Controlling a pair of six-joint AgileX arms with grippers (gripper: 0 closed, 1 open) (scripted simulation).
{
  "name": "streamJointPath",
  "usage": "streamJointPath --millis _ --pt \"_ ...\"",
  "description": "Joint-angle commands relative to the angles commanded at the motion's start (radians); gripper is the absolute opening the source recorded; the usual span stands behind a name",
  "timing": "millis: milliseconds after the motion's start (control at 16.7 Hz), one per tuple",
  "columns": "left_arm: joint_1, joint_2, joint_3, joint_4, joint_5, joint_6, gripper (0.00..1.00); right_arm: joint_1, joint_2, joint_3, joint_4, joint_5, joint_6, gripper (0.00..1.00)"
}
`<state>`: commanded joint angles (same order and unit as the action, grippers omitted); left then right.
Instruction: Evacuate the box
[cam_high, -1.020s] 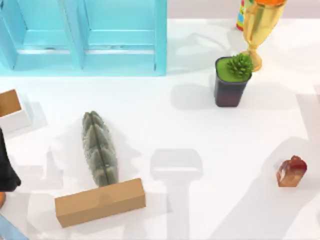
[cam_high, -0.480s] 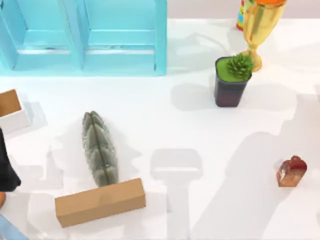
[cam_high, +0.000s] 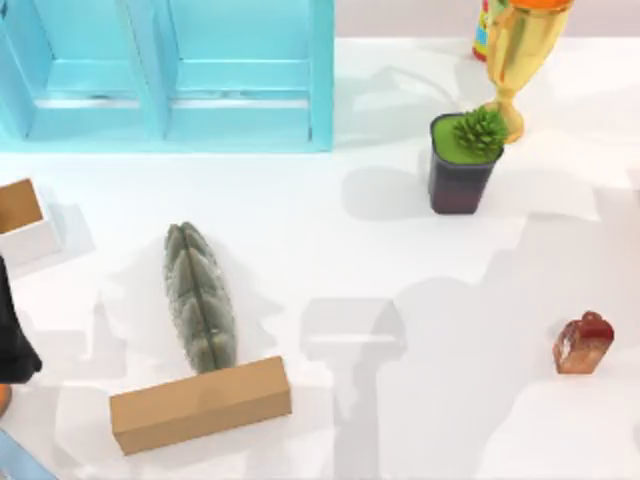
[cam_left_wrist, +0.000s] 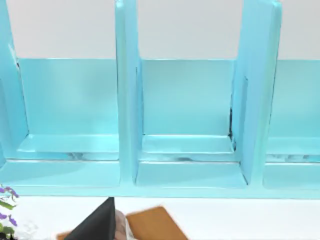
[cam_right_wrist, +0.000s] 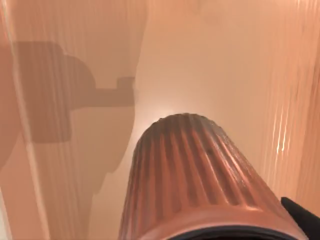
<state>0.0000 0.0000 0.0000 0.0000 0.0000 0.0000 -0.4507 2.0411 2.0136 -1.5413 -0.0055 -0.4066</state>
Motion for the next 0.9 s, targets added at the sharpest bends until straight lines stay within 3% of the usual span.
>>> streamJointPath --millis 240,420,900 --pt "0.000 0.000 0.000 0.000 0.000 0.000 1.00 0.015 0.000 -0.013 0.009 0.002 0.014 0.00" --pt "0.000 0.000 0.000 0.000 0.000 0.000 1.00 0.109 -0.035 -0.084 0.052 0.016 0.104 0.00" --pt "0.000 0.000 0.000 0.000 0.000 0.000 1.00 0.706 -0.224 -0.533 0.270 0.039 0.694 0.00"
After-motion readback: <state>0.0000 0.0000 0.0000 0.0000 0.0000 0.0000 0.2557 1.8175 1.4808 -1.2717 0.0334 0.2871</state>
